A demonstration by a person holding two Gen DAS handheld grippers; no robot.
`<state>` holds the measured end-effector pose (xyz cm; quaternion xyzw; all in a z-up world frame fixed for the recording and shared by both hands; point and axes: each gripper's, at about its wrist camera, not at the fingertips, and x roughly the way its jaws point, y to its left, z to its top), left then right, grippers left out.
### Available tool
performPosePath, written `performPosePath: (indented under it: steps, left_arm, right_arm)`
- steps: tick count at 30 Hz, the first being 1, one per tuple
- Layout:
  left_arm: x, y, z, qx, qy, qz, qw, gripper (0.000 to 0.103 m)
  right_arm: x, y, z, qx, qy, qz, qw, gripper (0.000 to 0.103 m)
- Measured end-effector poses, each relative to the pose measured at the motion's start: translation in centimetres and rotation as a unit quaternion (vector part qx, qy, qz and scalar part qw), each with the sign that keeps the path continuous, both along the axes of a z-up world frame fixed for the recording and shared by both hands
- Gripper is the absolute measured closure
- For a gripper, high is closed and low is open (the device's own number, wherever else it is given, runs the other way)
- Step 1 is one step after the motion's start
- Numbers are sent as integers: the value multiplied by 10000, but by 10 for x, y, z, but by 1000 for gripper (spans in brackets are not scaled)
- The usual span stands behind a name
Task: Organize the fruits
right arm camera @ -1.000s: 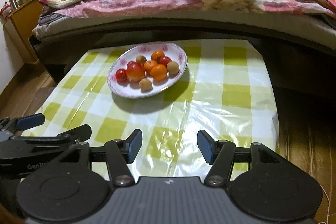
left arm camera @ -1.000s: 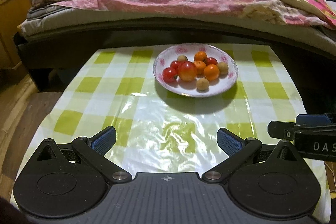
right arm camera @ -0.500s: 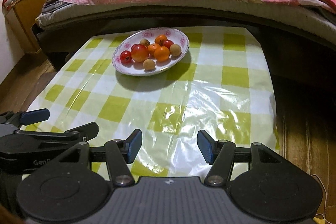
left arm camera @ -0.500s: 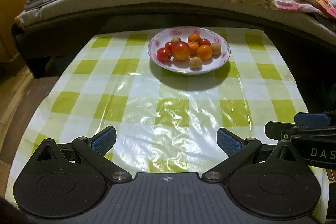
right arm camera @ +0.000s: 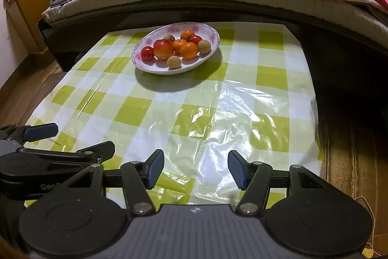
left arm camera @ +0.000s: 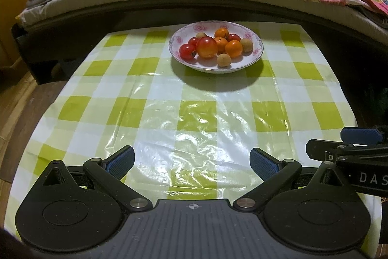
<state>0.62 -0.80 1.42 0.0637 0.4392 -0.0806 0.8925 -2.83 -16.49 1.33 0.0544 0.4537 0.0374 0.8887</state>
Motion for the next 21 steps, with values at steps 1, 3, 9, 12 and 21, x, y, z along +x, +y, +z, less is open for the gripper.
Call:
performPosePath:
  steps: [1, 3, 9, 12, 21]
  left_arm:
    - [0, 0, 0, -1, 8, -1, 10000, 1]
    - [0, 1, -1, -10, 20, -1, 10000, 1]
    - [0, 2, -2, -24, 38, -6, 10000, 1]
    - [1, 2, -3, -19, 45, 2, 10000, 1]
    - [1, 3, -5, 3, 48, 12, 10000, 1]
  right_arm:
    - [0, 0, 0, -3, 5, 3, 10000, 44]
    - [-1, 1, -1, -10, 12, 9, 10000, 44]
    - [0, 2, -1, -21, 21, 19, 10000, 44]
    - [0, 2, -1, -23, 26, 19, 10000, 44]
    - [0, 3, -3, -17, 28, 40, 10000, 44]
